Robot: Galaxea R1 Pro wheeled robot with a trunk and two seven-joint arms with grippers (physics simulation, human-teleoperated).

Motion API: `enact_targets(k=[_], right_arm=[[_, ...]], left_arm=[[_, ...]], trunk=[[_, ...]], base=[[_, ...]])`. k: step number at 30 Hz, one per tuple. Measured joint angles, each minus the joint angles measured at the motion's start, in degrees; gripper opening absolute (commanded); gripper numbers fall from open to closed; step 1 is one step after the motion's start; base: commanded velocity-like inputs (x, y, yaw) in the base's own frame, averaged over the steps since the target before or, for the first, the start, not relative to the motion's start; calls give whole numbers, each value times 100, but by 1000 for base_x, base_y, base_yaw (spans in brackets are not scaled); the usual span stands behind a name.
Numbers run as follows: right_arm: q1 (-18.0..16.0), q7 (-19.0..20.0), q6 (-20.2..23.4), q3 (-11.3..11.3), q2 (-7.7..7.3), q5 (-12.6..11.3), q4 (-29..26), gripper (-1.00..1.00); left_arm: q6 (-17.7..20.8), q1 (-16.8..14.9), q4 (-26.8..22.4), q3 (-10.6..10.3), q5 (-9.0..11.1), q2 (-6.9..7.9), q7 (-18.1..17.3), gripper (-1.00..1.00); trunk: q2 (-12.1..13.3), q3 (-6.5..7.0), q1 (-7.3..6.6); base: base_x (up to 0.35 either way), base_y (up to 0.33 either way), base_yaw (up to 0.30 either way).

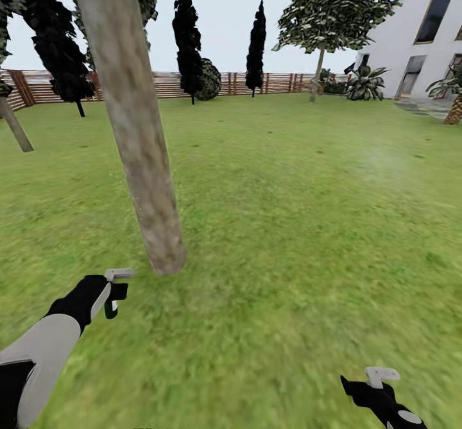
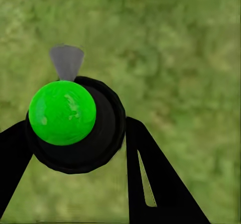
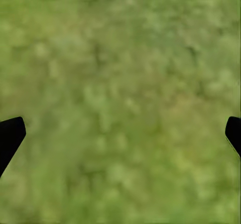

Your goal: In the garden, pick up the pesticide atomizer on the floor and spray pesticide onto both trees until each tree trunk is fully covered.

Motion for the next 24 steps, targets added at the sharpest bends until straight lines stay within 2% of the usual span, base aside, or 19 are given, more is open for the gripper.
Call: enact_targets(k=[4, 7, 14, 16, 18, 20, 24], right_arm=[[0, 0, 0, 0, -3, 0, 0, 100], [1, -6, 0, 0, -7, 0, -1, 100], [3, 1, -1, -1, -8, -1, -2, 100], [3, -4, 0, -1, -8, 0, -2, 100], [3, -4, 0, -1, -8, 1, -2, 100], [3, -3, -1, 0, -8, -1, -2, 100], [2, 1, -1, 7, 7, 8, 11, 100]], left_arm=[[0, 5, 2, -3, 8, -9, 0, -100], [1, 3, 4, -4, 6, -11, 1, -100], [65, -75, -18, -11, -13, -4, -10, -100], [420, -279, -28, -14, 0, -14, -14, -100], [876, -811, -23, -13, -4, -13, -15, -100], [1039, -1080, -26, -16, -12, -5, -22, -100], [1082, -1136, -36, -8, -5, 59, -33, -100]], trunk=[[0, 0, 0], [0, 0, -2], [0, 0, 1], [0, 1, 0], [-1, 1, 0], [0, 1, 0], [0, 0, 0]], base=[[53, -259, 256], [181, -173, 49], [18, -15, -255], [0, 0, -291], [0, 0, -276], [0, 0, -194], [99, 0, -24]])
